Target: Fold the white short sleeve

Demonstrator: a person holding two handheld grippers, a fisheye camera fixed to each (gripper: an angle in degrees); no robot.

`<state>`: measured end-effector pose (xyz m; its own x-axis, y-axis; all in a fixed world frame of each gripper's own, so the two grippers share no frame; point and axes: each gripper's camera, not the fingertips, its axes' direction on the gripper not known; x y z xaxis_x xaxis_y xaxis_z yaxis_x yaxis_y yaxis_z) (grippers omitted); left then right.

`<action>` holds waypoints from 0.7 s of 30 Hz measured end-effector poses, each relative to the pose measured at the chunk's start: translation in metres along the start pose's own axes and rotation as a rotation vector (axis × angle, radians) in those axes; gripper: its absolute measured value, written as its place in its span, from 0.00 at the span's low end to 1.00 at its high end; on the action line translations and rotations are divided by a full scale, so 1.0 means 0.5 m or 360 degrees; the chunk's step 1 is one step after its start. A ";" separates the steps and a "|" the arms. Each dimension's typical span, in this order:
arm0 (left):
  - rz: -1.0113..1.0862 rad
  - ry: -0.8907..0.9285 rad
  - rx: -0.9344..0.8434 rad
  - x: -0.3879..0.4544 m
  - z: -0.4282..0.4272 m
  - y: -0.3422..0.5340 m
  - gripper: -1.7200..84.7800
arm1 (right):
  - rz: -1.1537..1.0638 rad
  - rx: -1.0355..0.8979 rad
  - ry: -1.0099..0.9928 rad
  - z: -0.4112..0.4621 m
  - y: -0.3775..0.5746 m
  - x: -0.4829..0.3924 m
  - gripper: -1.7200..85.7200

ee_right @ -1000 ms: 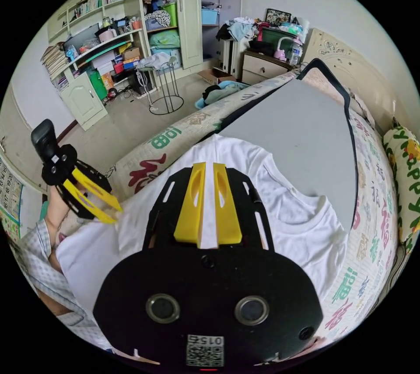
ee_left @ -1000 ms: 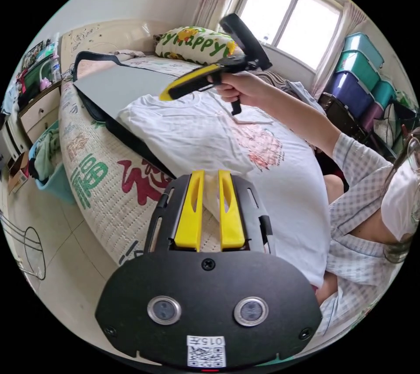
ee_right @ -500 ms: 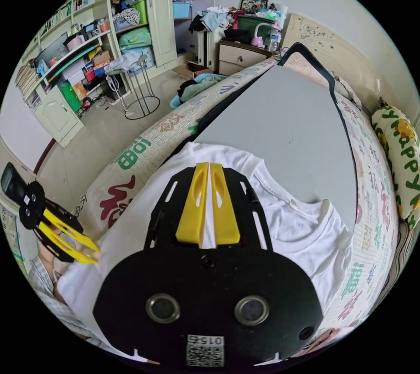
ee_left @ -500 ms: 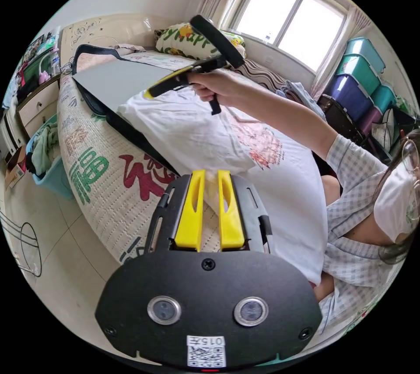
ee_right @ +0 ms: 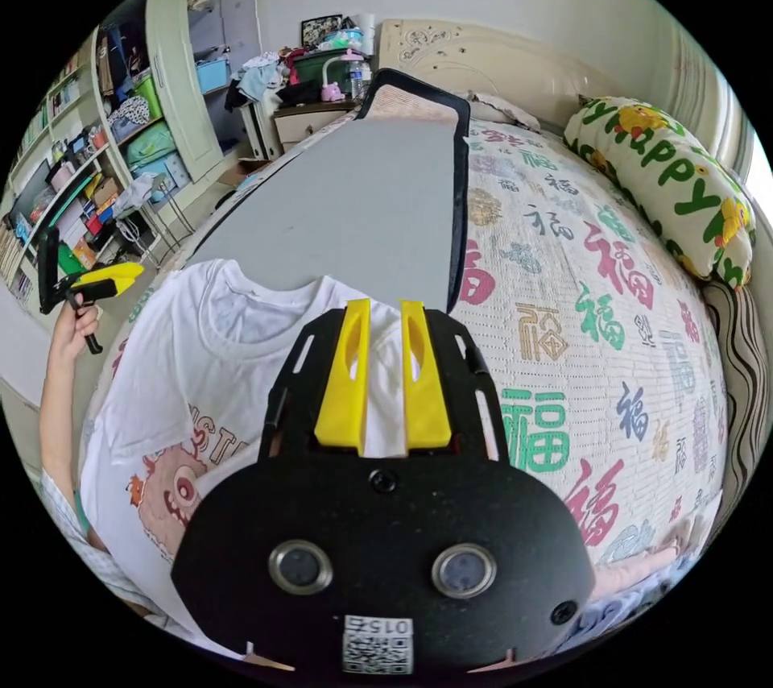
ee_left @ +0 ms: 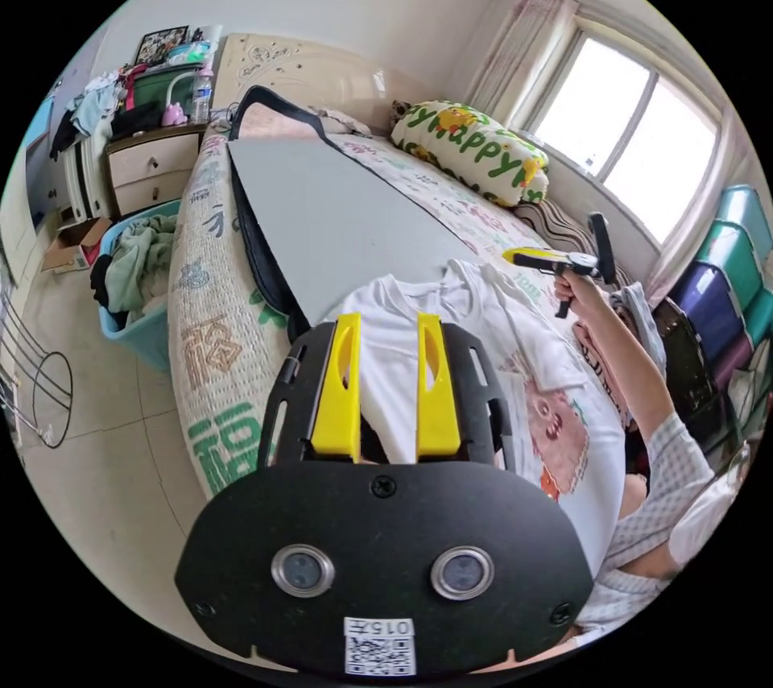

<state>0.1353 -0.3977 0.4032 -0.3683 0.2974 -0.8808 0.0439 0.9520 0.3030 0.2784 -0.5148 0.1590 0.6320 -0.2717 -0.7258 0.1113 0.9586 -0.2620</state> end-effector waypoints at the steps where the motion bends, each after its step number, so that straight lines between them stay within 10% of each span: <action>1: -0.0023 -0.0033 -0.0025 -0.004 0.029 -0.026 0.14 | -0.0009 -0.0002 -0.0016 0.004 0.000 0.007 0.11; 21: 0.0104 -0.0309 -0.0360 0.080 0.196 -0.099 0.04 | -0.0207 -0.0193 -0.0055 -0.062 0.072 0.016 0.02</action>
<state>0.2093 -0.4259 0.3175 -0.1864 0.3867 -0.9032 -0.1542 0.8964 0.4156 0.2637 -0.4851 0.1239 0.6447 -0.3879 -0.6588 0.1021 0.8977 -0.4286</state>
